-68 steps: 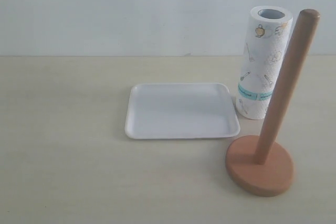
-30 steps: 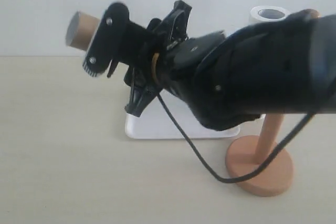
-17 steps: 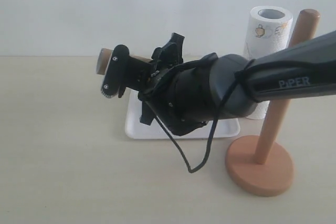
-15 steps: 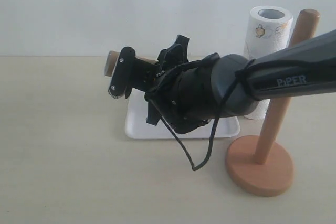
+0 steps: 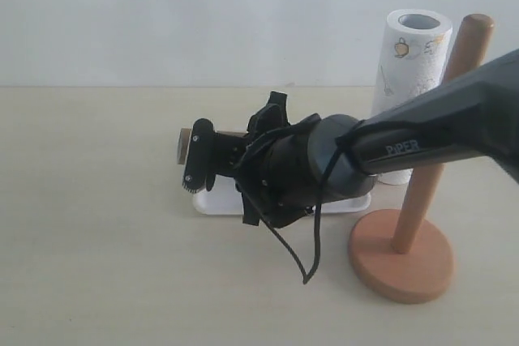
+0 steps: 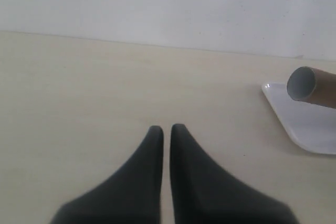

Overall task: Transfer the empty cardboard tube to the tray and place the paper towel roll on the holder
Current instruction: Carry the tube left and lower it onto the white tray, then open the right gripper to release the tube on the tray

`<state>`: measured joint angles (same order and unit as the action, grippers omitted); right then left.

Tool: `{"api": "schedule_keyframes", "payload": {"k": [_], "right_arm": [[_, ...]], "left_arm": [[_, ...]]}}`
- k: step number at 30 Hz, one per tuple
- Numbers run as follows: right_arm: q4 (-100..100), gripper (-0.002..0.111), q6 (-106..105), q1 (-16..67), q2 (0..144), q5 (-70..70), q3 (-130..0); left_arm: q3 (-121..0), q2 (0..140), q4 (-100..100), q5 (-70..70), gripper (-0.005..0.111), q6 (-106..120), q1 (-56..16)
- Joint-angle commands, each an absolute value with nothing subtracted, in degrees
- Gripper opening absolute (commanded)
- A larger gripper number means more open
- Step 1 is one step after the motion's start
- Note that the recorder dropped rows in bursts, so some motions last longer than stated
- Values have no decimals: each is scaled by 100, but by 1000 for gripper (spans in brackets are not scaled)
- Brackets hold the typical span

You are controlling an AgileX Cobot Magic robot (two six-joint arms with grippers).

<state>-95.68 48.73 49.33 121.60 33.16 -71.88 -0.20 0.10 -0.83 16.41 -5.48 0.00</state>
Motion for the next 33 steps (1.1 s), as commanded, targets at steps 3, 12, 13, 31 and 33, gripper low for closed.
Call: {"api": "schedule_keyframes", "payload": {"k": [3,12,13,31,33], "right_arm": [[-9569,0,4628,4918,12359,3648,-7229],[-9478,1,4549,4918,12383,3789,-7229],[-9468,2,4538,4918,12383,3775,-7229],[-9179,45,4018,4918,12383,3680,-7229],[-9179,60,4018,4918,12383,3745,-7229]], "left_arm": [[0,0,-65,1628,4,-595,3],[0,0,-65,1628,4,-595,3],[0,0,-65,1628,4,-595,3],[0,0,-65,1628,4,-595,3],[0,0,-65,1628,4,-595,3]]}}
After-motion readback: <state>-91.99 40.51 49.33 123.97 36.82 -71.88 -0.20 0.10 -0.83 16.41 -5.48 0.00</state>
